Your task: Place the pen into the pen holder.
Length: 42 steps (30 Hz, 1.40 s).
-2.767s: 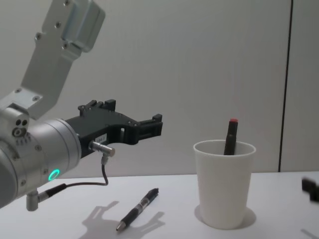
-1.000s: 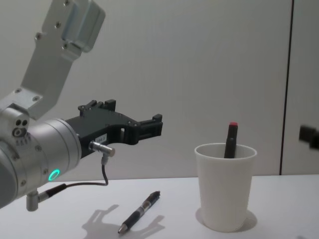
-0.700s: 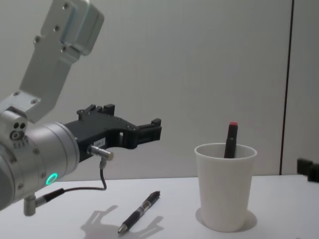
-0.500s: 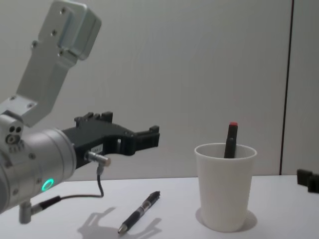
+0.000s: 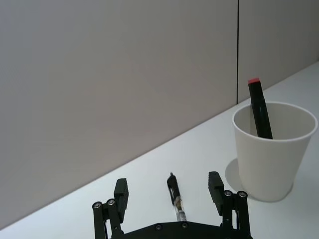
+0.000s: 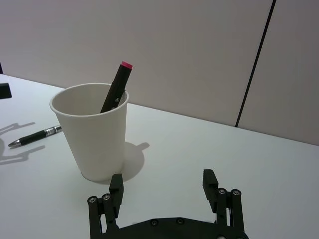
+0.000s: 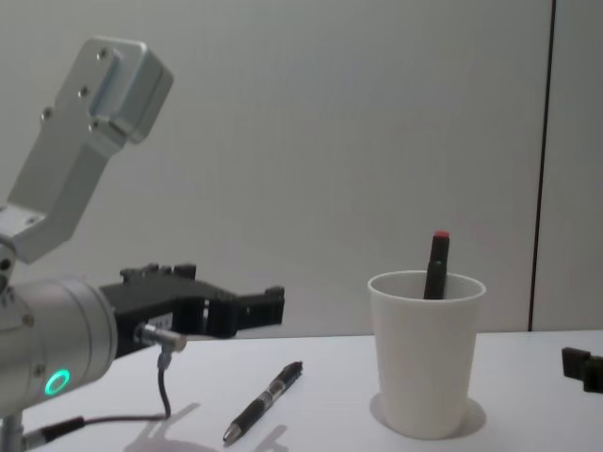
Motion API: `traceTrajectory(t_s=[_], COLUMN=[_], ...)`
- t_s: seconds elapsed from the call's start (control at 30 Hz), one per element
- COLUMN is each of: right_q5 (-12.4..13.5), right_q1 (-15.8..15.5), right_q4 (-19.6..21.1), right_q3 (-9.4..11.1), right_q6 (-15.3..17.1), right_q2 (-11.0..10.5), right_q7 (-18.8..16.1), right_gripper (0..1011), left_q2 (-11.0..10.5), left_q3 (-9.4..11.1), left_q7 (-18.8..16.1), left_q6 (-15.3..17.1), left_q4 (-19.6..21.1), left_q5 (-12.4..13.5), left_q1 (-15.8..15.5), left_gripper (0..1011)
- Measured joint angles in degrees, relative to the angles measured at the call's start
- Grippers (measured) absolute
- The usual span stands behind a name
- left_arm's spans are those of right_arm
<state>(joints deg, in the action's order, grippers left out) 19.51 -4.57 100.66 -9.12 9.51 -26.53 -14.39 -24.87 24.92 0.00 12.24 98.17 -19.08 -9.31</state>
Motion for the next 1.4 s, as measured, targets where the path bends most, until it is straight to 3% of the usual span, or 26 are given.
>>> traceTrajectory(t_s=[0.4, 0.97, 1.4], right_q5=[-0.30, -0.43, -0.45], right_q1=[-0.06, -0.05, -0.06], right_q4=[-0.09, -0.14, -0.13], right_q3=[-0.08, -0.10, -0.10], right_q6=[0.72, 1.01, 1.08], right_q2=[-0.07, -0.07, -0.06], right_q7=[-0.06, -0.06, -0.06], right_gripper=[1001, 1001, 1001], left_q2=[0.84, 3.94, 4.42], left_q3=[0.32, 1.03, 0.79], left_q7=[1.88, 4.78, 6.15], left_q6=[3.15, 1.95, 1.85], left_q4=[-1.62, -8.54, -11.85], left_q5=[-2.65, -1.70, -1.16], left_q1=[0.55, -1.75, -2.27], left_gripper=[1001, 1001, 1001])
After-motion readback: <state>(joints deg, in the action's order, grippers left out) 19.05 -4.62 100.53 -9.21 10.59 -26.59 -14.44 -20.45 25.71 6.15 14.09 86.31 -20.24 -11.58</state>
